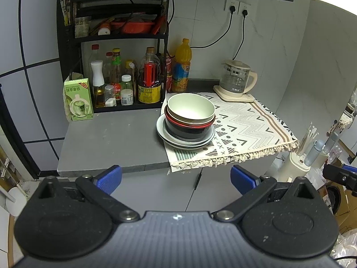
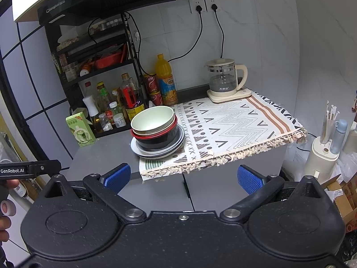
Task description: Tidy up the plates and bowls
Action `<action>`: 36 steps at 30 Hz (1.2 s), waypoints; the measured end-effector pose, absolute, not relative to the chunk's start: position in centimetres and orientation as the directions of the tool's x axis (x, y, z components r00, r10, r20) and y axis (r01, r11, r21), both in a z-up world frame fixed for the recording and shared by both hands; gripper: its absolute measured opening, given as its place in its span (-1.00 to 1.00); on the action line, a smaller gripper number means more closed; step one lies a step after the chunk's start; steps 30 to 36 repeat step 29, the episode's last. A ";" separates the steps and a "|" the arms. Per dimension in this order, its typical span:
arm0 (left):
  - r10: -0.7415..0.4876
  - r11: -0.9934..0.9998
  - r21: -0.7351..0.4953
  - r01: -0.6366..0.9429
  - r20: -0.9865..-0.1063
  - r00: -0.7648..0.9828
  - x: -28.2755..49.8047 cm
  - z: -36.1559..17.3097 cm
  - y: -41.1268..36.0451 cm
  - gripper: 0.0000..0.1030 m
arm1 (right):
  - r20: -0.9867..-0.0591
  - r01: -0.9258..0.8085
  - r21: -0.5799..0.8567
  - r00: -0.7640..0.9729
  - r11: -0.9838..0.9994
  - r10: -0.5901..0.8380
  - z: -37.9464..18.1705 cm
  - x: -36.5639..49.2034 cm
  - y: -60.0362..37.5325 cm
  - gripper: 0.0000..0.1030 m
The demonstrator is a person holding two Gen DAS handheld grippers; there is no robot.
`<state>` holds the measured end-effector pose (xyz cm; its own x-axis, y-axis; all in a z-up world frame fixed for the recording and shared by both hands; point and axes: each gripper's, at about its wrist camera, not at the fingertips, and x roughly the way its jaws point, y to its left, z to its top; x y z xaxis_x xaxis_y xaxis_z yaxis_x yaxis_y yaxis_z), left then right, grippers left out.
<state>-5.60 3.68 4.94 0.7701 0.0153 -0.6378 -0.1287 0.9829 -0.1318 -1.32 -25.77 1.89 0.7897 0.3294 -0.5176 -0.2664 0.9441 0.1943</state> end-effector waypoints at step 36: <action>0.010 0.984 -0.130 -0.123 -0.647 0.762 -6.1 5.2 2.1 0.99 | -0.520 -0.274 0.208 0.782 0.939 0.344 1.8 -1.6 -26.4 0.99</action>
